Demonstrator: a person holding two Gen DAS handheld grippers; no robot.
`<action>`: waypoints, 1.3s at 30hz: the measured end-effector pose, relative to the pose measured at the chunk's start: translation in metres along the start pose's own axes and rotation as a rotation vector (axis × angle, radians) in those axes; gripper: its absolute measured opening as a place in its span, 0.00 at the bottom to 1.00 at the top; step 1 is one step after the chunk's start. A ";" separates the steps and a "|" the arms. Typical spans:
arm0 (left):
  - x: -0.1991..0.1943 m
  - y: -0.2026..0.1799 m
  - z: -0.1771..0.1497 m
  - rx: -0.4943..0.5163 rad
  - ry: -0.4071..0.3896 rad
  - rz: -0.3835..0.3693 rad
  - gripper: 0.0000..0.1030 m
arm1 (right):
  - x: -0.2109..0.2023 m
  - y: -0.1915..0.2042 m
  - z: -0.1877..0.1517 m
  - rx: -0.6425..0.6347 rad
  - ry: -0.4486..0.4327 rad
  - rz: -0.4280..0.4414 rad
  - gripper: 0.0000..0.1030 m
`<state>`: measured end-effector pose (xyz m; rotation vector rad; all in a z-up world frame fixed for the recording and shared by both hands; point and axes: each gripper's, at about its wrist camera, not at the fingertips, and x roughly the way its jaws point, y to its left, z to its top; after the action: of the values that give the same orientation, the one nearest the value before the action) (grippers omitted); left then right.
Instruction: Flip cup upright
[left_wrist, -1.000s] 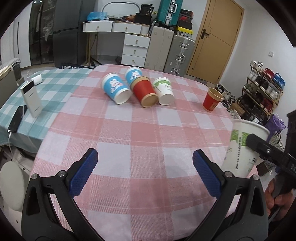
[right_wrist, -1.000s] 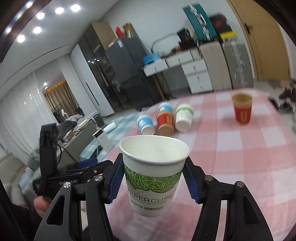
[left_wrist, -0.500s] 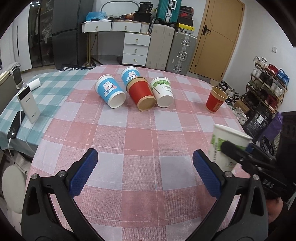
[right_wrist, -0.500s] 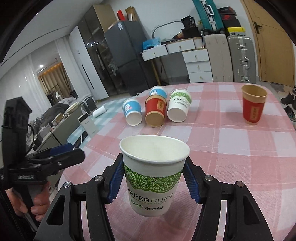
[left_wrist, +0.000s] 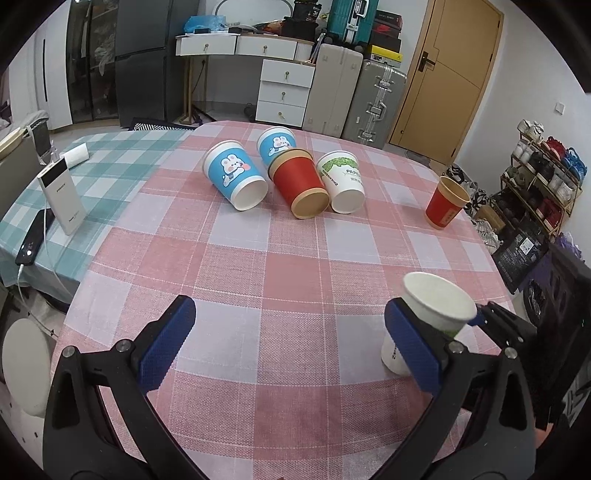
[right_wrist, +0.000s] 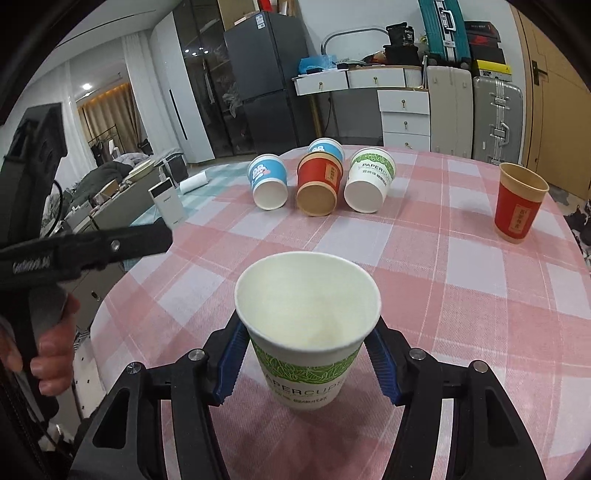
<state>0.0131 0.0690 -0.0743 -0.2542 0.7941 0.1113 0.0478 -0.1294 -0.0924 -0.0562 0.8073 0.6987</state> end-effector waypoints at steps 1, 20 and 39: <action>0.000 0.001 0.000 -0.002 0.001 -0.003 0.99 | -0.002 0.001 -0.002 -0.004 0.004 -0.004 0.60; -0.021 -0.008 -0.007 0.018 -0.013 -0.023 0.99 | -0.046 0.003 -0.013 0.100 0.095 0.103 0.94; -0.052 -0.040 -0.013 0.095 -0.041 -0.074 0.99 | -0.117 0.005 -0.001 0.138 -0.174 0.023 0.98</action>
<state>-0.0243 0.0272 -0.0384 -0.1900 0.7464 0.0092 -0.0120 -0.1900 -0.0122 0.1371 0.6877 0.6582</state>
